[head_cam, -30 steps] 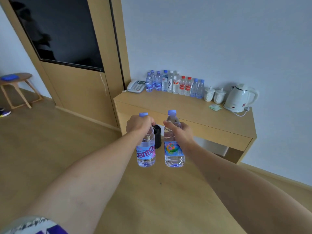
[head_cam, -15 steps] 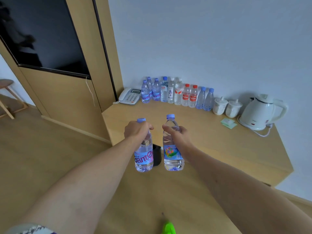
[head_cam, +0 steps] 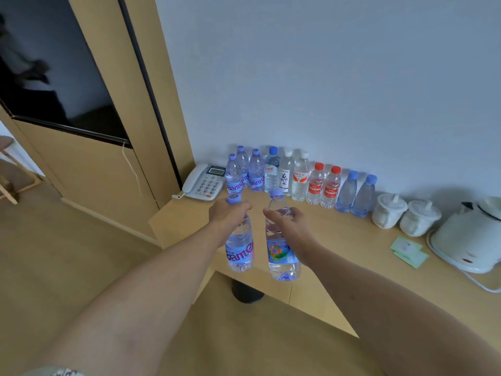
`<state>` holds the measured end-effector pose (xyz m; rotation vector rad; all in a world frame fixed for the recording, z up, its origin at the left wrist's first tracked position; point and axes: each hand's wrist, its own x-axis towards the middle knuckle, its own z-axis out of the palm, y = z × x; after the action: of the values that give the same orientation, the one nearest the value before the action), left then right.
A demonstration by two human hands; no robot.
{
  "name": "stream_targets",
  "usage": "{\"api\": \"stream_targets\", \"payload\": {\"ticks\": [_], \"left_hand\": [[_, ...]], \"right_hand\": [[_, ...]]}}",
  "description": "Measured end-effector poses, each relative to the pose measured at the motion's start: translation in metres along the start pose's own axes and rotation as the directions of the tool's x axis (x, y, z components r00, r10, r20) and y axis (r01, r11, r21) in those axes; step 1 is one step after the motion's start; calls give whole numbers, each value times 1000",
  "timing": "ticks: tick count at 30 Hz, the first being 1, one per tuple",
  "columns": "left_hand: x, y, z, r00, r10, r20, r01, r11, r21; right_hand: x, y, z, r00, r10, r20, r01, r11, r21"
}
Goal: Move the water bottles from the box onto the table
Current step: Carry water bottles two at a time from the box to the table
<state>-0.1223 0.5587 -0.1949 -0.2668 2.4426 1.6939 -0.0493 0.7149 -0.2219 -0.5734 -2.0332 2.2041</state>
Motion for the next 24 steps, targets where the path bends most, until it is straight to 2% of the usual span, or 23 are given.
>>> {"api": "stream_targets", "payload": {"ticks": [2, 5, 7, 12, 15, 17, 19, 21, 24], "left_hand": [[31, 0, 9, 1000, 17, 20, -17, 1000, 10], [78, 3, 23, 997, 47, 60, -47, 999, -2], [112, 6, 32, 992, 76, 102, -77, 997, 8], [195, 17, 54, 963, 131, 235, -156, 983, 93], [241, 28, 64, 929, 127, 348, -201, 962, 185], [266, 32, 69, 885, 158, 439, -312, 899, 307], [286, 36, 74, 849, 203, 488, -439, 786, 436], [301, 39, 79, 834, 215, 507, -480, 737, 477], [316, 41, 87, 840, 207, 502, -473, 732, 490]], "right_hand": [[25, 5, 2, 1000, -15, 3, 15, 999, -45], [66, 11, 7, 999, -45, -27, 39, 976, -213], [95, 14, 12, 997, -56, -57, 40, 968, -246], [158, 14, 30, 989, -147, -31, 112, 858, -501], [190, 13, 41, 993, -113, -36, 76, 841, -535], [210, 10, 47, 992, -97, -84, 38, 852, -523], [225, 6, 50, 986, -95, -135, 9, 849, -529], [238, 3, 49, 978, -85, -191, -33, 840, -542], [255, 0, 42, 967, -76, -245, -85, 806, -586]]}}
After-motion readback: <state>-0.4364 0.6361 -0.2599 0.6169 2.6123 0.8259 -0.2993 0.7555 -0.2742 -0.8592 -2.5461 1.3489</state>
